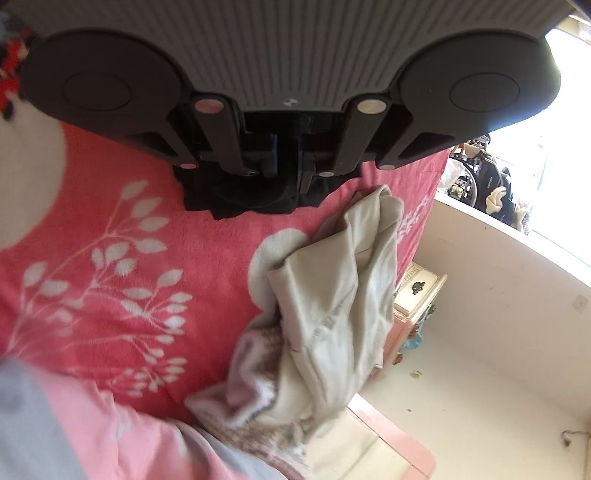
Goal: Fold clothes
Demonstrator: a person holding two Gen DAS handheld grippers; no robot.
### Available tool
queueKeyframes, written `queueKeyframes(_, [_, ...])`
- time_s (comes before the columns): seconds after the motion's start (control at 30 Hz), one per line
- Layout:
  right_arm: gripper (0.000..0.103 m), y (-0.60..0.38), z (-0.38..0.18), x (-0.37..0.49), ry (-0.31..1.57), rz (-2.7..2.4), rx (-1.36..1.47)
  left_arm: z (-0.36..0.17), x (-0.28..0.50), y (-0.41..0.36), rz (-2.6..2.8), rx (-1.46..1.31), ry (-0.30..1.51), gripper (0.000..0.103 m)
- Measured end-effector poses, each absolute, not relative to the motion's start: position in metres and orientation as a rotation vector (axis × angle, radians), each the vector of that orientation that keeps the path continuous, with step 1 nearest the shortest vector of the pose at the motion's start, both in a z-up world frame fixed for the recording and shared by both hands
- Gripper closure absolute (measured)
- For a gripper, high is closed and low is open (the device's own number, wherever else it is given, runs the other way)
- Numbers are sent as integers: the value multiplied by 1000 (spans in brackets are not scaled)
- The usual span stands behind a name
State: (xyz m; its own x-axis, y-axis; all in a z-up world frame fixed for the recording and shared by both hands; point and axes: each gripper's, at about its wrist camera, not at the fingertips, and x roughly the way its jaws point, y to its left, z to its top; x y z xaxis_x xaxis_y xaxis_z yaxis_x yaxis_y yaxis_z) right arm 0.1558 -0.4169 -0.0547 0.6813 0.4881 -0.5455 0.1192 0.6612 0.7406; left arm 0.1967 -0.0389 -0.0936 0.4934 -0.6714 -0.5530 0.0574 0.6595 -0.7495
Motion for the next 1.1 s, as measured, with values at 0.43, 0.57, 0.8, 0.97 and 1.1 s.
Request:
queueKeyframes(0.43, [56, -449, -77, 156, 665, 262, 1170, -116, 210, 3, -440, -1011, 885, 78])
queueKeyframes(0.57, [56, -450, -61, 143, 591, 208, 1109, -100, 201, 4, -456, -913, 857, 78])
queueKeyframes(0.8, [57, -388, -34, 151, 771, 362, 645, -90, 182, -43, -609, -608, 960, 72])
queueKeyframes(0.97, [67, -389, -29, 155, 754, 51, 377, -92, 174, -36, -525, -656, 981, 69])
queueKeyframes(1.1, [62, -406, 2, 114, 708, 58, 370, -74, 162, -25, -512, -576, 1034, 65])
